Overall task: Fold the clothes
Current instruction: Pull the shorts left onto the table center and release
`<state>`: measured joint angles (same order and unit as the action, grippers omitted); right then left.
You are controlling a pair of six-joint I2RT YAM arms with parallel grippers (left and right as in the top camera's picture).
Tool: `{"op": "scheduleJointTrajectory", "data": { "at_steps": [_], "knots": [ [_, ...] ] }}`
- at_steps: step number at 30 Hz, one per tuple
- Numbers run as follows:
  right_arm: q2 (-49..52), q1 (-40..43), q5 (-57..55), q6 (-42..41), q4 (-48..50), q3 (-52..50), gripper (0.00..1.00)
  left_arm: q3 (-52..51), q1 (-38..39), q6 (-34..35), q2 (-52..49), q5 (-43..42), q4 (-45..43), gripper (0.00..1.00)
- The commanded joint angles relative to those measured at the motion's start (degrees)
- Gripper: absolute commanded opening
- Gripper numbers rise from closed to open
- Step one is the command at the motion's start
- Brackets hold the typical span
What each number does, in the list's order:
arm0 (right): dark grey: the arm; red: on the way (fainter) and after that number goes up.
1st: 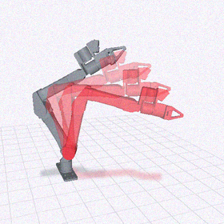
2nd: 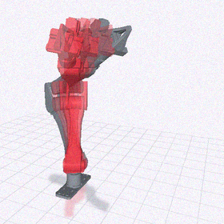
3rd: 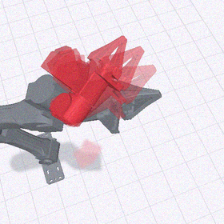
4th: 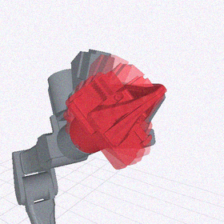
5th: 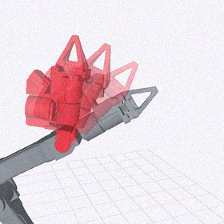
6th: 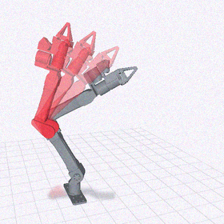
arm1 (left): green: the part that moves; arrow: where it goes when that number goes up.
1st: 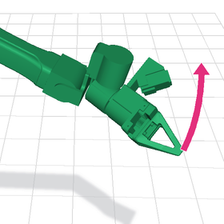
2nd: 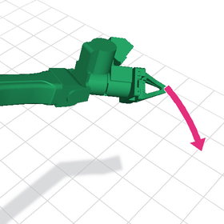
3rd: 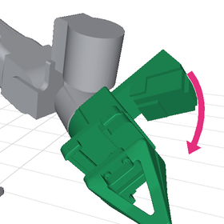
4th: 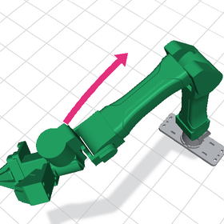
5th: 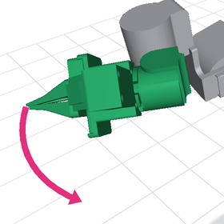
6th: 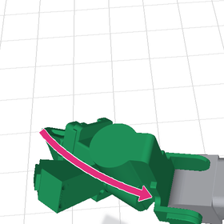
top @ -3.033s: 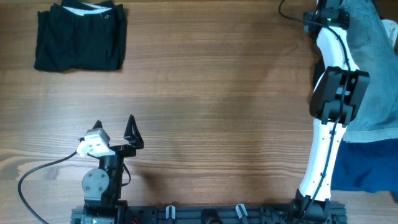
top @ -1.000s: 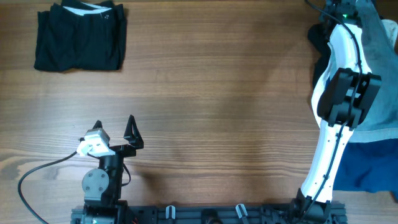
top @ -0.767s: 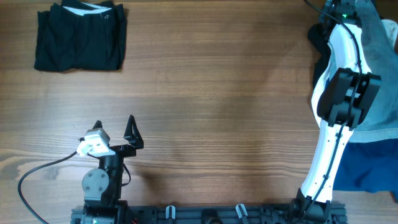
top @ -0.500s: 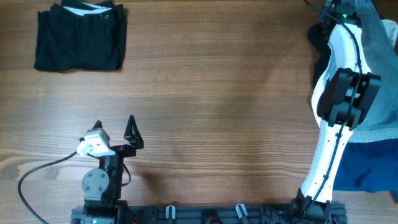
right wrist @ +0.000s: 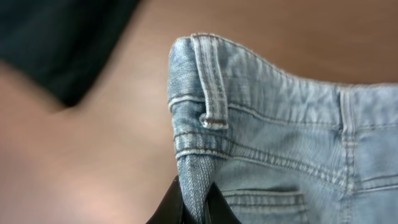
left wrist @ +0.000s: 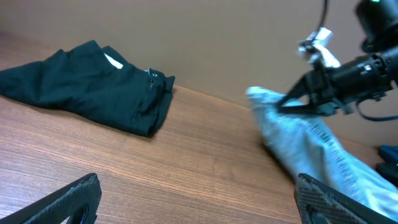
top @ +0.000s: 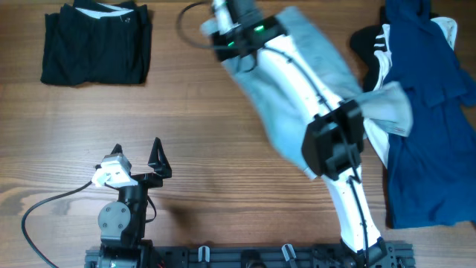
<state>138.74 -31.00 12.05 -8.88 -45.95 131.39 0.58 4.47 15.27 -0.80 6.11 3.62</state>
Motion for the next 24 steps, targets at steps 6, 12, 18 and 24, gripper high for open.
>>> {"op": "scheduleJointTrajectory", "data": {
  "at_steps": [6,12,18,24],
  "knots": [
    [-2.10,-15.02,13.27,-7.69,-0.61,0.17,0.25,-0.22,-0.24,-1.16,0.37,-0.26,-0.09,1.00],
    [-10.05,-5.05,3.04,-7.45,-4.98,0.20,0.71,-0.22,-0.24,-1.16,0.37,-0.26,-0.09,1.00],
    [-16.44,15.10,-8.76,-5.68,-30.21,0.11,0.97,-0.22,-0.24,-1.16,0.37,-0.26,-0.09,1.00],
    [-12.39,26.08,-4.63,-4.09,-28.09,-5.01,0.85,-0.22,-0.24,-1.16,0.37,-0.26,-0.09,1.00]
  ]
}}
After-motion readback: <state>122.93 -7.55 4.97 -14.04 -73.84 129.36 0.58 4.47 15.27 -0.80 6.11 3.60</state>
